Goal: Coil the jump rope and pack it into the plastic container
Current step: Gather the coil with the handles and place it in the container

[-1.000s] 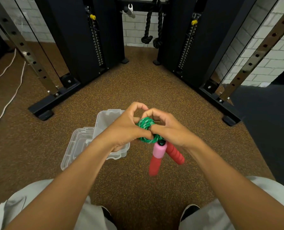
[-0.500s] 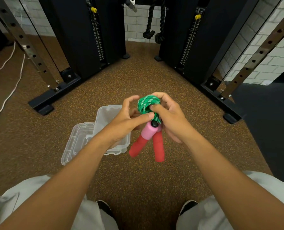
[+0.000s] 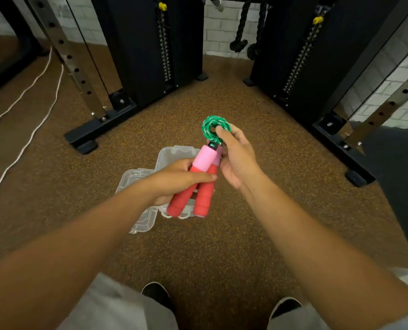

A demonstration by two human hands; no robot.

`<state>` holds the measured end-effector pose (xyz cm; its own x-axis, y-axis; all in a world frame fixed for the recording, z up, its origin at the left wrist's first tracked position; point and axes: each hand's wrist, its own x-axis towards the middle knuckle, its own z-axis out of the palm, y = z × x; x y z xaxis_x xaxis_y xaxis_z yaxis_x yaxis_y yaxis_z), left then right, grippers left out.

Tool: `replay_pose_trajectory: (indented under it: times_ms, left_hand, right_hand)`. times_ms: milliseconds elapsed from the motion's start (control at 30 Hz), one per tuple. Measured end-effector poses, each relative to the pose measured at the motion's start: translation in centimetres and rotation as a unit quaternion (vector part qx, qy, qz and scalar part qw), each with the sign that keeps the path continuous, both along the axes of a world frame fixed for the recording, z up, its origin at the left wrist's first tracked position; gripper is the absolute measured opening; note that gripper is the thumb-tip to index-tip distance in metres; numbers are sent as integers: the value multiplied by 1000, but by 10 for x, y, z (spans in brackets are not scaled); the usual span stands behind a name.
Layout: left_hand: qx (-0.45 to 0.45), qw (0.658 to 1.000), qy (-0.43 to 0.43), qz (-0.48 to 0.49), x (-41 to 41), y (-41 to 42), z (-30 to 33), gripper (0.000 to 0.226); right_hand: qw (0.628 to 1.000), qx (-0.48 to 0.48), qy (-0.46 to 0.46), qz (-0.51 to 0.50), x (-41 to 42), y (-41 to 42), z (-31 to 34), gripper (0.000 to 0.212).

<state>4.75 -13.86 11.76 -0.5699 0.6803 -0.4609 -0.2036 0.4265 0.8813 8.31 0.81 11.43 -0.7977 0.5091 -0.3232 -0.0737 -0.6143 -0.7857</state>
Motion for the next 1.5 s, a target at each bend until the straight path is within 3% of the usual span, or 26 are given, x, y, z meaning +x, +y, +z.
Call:
replay_pose_trajectory:
  times_ms: [167,300,400,500,767,900,1033,1100,1200,1400,1500]
  left_hand:
    - [-45,998,-41,-14,-63,-23,-10,42]
    - [-19,995,-89,43,-88,-34,-60,20]
    - [-10,988,-118,100,-98,-35,-113,24]
    - [6,982,-135,129,-109,-30,-157,14]
    - [29,978,-149,146,-163,-10,-220,25]
    - [-45,978,-166,116,-169,3,-238,33]
    - [-140,964,-187,125,-163,13,-263,18]
    - [-173,961,-167,137,-162,16,-276,29]
    - [-221,962,-83,137,-162,19,-285,85]
    - [-235,963,81,101,-155,13,-307,58]
    - [-239,962,111,75,-149,5,-318,55]
  right_hand:
    - [1000,-20,7,17,-47,-15,-27,42]
    - [1000,-5,-9,17,-86,-28,-66,39]
    - [999,28,-40,9,-112,-36,-107,35]
    - [997,52,-65,-2,-135,-37,-145,37]
    - [993,98,-65,-7,-192,-27,-198,41]
    - [990,106,-96,-12,-195,-27,-235,35]
    - [987,21,-155,-48,-185,-31,-278,35]
    - [982,-4,-183,-51,-183,-31,-295,35]
    - [974,-5,-219,-57,-188,-31,-313,38]
    - [957,52,-284,-25,-202,-31,-329,30]
    - [943,90,-320,7,-204,-33,-336,27]
